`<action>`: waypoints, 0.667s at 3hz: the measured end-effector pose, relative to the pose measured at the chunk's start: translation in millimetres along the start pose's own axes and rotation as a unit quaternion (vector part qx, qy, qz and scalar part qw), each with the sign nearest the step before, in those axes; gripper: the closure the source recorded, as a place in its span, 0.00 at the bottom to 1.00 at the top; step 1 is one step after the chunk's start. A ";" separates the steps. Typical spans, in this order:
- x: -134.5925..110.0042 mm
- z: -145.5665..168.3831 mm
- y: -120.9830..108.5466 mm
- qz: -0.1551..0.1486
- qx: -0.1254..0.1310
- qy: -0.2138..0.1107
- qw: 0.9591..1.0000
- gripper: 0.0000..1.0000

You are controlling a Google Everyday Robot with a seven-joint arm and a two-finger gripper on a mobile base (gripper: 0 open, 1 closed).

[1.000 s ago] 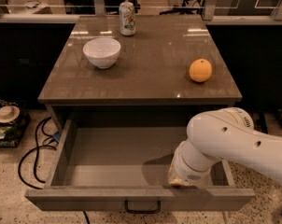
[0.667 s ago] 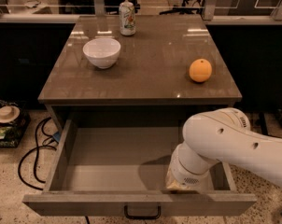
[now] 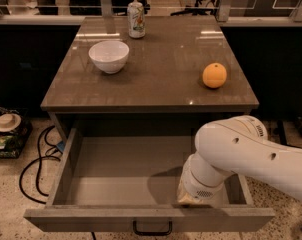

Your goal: Open top drawer

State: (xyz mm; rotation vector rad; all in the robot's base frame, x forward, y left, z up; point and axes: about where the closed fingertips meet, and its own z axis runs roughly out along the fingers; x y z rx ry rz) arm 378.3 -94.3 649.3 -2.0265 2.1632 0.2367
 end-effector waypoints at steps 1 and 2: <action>-0.1 -0.3 0.5 -0.001 0.000 0.001 1.000 0.36; -0.2 -0.7 1.0 -0.001 0.001 0.001 1.000 0.12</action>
Offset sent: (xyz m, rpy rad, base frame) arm -0.0004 0.0001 0.0003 -0.0012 -0.0008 0.0010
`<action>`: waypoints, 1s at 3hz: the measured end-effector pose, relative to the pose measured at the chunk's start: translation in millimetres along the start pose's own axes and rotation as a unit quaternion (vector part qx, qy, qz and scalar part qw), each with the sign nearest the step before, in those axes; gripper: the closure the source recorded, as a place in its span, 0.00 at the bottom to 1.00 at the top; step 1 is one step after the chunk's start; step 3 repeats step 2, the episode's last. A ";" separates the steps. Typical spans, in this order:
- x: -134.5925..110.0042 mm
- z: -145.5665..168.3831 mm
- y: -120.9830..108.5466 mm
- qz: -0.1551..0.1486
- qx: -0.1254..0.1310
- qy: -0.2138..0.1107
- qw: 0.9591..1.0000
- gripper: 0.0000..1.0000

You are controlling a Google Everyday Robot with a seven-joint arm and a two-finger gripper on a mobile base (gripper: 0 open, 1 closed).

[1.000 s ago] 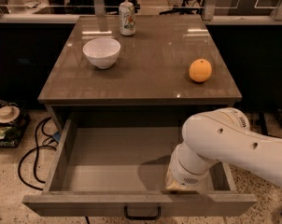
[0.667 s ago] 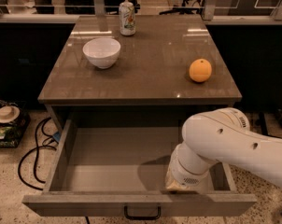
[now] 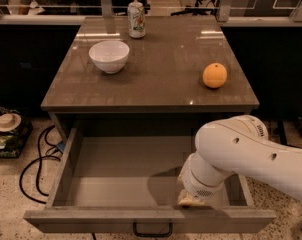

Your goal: Open top drawer

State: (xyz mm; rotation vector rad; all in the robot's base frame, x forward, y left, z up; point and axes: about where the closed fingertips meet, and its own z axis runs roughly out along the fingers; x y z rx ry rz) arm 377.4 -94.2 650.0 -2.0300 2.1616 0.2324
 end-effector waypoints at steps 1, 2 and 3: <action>0.0 -0.3 0.5 -0.001 0.000 0.001 1.000 0.00; -0.1 -0.3 0.5 -0.001 0.000 0.001 1.000 0.00; -0.1 -0.3 0.5 -0.001 0.000 0.001 1.000 0.00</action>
Offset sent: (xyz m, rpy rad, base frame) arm -0.0004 0.0000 0.0003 -0.0011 -0.0006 0.0008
